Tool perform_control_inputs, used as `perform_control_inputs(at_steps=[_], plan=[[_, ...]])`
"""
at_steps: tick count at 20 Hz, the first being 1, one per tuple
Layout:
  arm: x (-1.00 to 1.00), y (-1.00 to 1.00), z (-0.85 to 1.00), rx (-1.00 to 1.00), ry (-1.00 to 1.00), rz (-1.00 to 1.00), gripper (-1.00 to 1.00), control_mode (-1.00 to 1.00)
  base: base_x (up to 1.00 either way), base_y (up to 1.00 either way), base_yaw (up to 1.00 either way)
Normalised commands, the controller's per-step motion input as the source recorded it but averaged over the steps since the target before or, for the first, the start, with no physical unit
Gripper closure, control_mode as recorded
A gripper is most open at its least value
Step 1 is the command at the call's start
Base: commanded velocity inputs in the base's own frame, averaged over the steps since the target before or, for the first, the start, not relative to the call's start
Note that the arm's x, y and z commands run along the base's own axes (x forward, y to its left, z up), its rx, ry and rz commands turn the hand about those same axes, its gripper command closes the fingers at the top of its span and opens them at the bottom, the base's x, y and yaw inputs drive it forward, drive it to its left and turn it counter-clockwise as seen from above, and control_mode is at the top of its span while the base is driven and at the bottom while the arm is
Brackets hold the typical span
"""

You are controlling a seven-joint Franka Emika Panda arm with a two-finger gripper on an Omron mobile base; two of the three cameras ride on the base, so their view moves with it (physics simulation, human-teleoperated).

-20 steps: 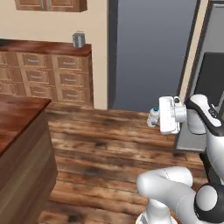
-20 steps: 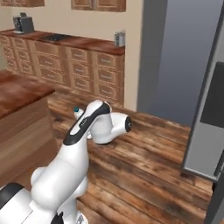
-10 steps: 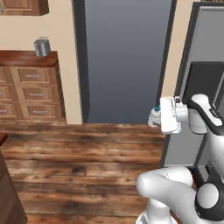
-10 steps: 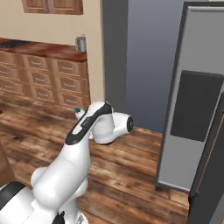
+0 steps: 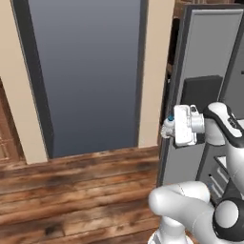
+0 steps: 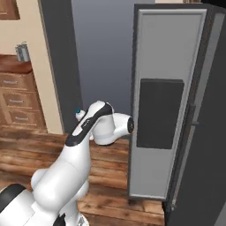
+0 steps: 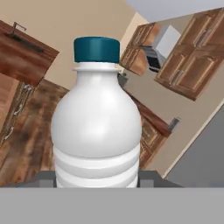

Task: Take the bottled waters from the counter and place them in the freezer to freeze. Close the freezer door after placing the bottles.

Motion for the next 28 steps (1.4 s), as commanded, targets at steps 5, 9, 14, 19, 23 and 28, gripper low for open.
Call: perform_control_inputs(at_steps=[5,9,14,19,23,28], plan=[[0.0,0.0,0.0,0.0,0.0,0.0,1.0,1.0,0.08,-0.04,-0.57],[0.0,0.0,0.0,0.0,0.0,0.0,1.0,1.0,0.01,0.03,-0.53],[0.0,0.0,0.0,0.0,0.0,0.0,1.0,1.0,0.22,0.3,-0.52],[0.0,0.0,0.0,0.0,0.0,0.0,1.0,1.0,0.6,0.22,-0.55],[0.0,0.0,0.0,0.0,0.0,0.0,1.0,1.0,0.55,0.52,-0.63],[0.0,0.0,0.0,0.0,0.0,0.0,1.0,1.0,0.23,0.54,-0.59]])
